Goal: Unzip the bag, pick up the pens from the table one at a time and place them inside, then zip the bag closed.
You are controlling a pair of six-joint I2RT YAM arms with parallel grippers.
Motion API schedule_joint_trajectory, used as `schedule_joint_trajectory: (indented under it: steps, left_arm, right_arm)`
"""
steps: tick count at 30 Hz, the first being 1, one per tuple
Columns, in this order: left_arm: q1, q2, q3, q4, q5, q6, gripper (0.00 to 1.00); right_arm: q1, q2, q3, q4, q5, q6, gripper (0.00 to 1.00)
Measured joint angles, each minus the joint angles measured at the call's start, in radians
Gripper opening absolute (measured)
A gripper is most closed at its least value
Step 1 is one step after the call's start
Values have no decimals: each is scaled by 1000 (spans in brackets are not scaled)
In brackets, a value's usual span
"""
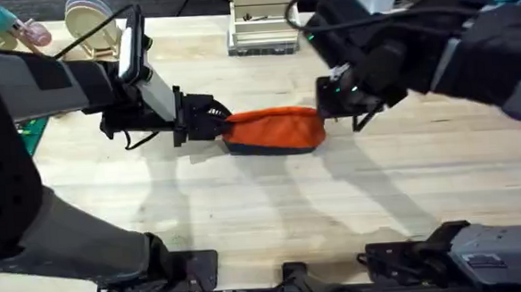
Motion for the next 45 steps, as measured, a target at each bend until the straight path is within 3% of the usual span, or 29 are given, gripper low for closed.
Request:
schedule_joint_trajectory:
  steps: [12,20,26,27,33,35,43,44,45]
  left_arm:
    - [-30,0,0,1,12,-3,44]
    - [-34,0,0,0,20,-3,44]
    - [-37,0,0,0,23,-3,44]
    - [-37,0,0,-1,21,-3,44]
    - [-5,0,0,-3,6,-3,44]
    - [-5,0,0,-3,6,-3,44]
    - [-5,0,0,-3,4,-3,45]
    - [-5,0,0,-3,4,-2,124]
    - [-4,0,0,-3,5,-1,265]
  right_arm:
    - [-223,0,-7,17,-141,-72,31]
    - [-306,-6,-204,172,-214,-72,32]
    - [-339,-28,-218,167,-247,-95,32]
    - [-340,-36,-214,152,-231,-111,100]
    - [-378,-90,-175,40,-51,-254,946]
    - [-361,-135,-151,21,-32,-284,991]
    - [-295,-359,-122,-69,-1,-335,996]
    - [-289,-379,-122,-79,-1,-335,996]
    - [-283,-401,-122,-90,-1,-338,996]
